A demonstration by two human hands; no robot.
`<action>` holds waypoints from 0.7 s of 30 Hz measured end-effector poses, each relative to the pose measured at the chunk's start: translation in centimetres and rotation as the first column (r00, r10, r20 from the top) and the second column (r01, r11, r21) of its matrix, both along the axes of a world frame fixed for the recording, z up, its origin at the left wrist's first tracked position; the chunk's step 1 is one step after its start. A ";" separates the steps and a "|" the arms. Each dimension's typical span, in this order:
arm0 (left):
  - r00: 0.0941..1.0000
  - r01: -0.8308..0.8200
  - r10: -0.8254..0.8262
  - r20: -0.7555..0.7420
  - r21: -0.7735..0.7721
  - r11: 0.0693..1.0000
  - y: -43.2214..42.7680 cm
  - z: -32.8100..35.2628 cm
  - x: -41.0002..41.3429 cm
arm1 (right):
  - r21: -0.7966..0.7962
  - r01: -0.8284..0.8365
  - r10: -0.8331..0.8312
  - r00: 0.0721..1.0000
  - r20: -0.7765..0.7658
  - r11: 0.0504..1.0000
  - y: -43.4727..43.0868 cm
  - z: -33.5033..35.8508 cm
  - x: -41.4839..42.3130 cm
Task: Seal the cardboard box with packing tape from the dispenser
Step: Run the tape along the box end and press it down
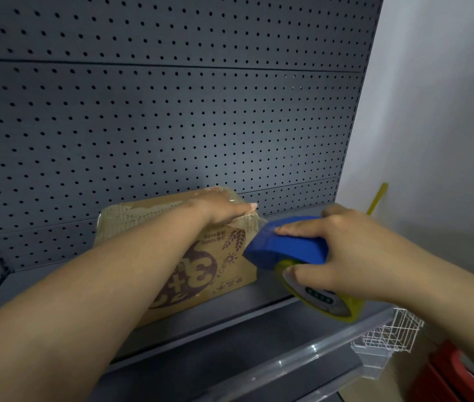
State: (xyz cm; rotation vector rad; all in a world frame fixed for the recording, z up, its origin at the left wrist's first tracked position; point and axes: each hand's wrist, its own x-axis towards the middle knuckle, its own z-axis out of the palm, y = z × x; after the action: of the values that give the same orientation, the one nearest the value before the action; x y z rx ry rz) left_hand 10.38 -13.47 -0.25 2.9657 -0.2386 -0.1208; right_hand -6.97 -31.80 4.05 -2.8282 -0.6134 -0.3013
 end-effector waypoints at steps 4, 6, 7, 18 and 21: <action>1.000 -0.016 0.015 0.025 0.031 0.999 -0.2 -0.2 0.1 | 0.096 0.118 -0.118 0.993 -0.006 0.988 -0.4 -1.5 1.6; 0.999 -0.026 0.025 0.024 0.040 0.999 -0.2 -0.3 0.1 | 0.135 0.124 -0.122 0.992 -0.021 0.983 -0.3 -1.9 2.5; 0.999 -0.027 0.027 0.020 0.030 0.999 -0.3 -0.3 0.1 | 0.135 0.119 -0.118 0.993 -0.015 0.984 -0.2 -1.9 2.8; 0.999 -0.037 0.037 0.016 -0.017 0.999 0.0 -0.4 0.6 | 0.113 0.147 -0.149 0.989 0.013 0.983 -2.3 -0.5 0.8; 0.999 -0.046 0.046 0.011 -0.011 0.999 0.1 -0.6 0.6 | 0.083 0.149 -0.149 0.989 -0.007 0.985 -1.0 -1.6 1.7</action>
State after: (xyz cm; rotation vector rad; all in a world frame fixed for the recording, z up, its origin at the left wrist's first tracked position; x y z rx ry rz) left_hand 10.95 -13.38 -0.81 2.9596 -0.1713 -0.0963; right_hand -5.24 -32.83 2.48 -2.7983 -0.3797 -0.3430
